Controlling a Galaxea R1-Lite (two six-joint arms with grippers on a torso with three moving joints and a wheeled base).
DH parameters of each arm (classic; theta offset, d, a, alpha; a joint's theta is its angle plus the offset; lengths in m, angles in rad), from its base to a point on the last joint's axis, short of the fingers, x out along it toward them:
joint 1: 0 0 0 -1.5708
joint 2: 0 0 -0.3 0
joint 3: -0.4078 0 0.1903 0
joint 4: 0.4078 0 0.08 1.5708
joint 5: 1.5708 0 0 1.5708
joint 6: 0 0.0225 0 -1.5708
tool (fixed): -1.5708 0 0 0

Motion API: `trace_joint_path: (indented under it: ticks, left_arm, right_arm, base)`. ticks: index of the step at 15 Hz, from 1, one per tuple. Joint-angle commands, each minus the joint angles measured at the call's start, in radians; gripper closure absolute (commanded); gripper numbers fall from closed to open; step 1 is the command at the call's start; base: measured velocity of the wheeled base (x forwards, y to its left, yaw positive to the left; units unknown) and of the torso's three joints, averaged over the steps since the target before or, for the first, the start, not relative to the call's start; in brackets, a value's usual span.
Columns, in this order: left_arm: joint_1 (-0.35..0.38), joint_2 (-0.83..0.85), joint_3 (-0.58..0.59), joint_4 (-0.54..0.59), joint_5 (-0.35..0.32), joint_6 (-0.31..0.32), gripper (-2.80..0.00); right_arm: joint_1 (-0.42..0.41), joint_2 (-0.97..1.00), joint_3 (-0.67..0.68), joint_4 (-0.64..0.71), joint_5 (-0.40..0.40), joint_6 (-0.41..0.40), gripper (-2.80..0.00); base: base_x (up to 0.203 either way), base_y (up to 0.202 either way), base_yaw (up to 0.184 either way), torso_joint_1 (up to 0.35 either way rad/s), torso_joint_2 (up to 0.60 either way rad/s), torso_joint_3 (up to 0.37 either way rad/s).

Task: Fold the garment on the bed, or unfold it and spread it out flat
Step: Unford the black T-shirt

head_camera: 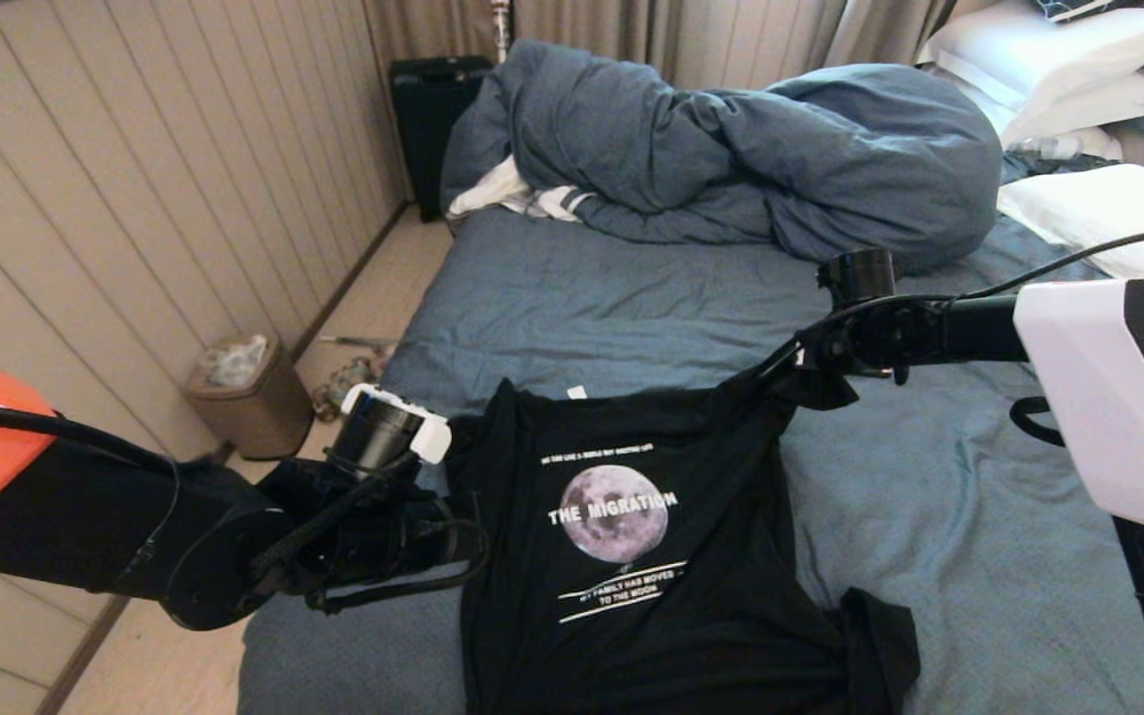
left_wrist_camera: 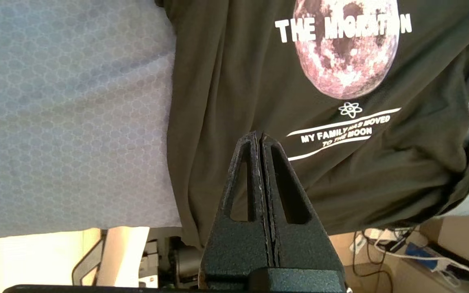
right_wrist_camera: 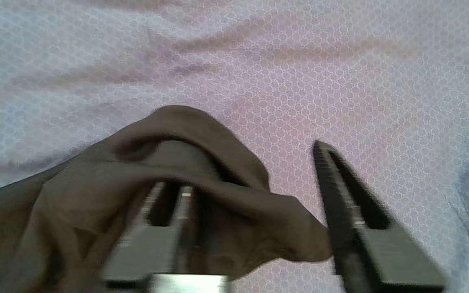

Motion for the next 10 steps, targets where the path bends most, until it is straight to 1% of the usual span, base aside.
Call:
trace_joint_path:
  ticks: [1, 6, 7, 9, 10]
  left_arm:
    - [-0.001, -0.011, 0.0, -0.002, 0.001, -0.005, 0.0]
    - [-0.003, -0.012, 0.003, -0.002, 0.001, -0.005, 0.0]
    - [-0.003, -0.012, 0.003, -0.002, 0.001, -0.005, 0.0]
    - [-0.009, -0.012, 0.006, -0.002, -0.001, -0.005, 0.0]
    - [-0.016, -0.01, 0.008, -0.002, -0.001, -0.005, 0.0]
  right_arm:
    - [0.0, -0.028, 0.007, 0.003, -0.001, 0.001, -2.8]
    - [-0.005, -0.047, 0.011, 0.042, -0.003, -0.002, -2.8]
    - [-0.011, -0.04, 0.012, 0.043, -0.004, -0.012, -2.8]
    - [-0.015, -0.03, 0.037, 0.04, -0.007, -0.078, -2.8]
    - [-0.013, -0.022, 0.049, 0.039, -0.013, -0.095, -2.8]
  base:
    - [0.0, 0.0, 0.0, 0.0, 0.0, 0.0]
    - [0.0, 0.0, 0.0, 0.0, 0.0, 0.0]
    - [0.0, 0.0, 0.0, 0.0, 0.0, 0.0]
    - [0.0, 0.0, 0.0, 0.0, 0.0, 0.0]
    - [0.0, 0.0, 0.0, 0.0, 0.0, 0.0]
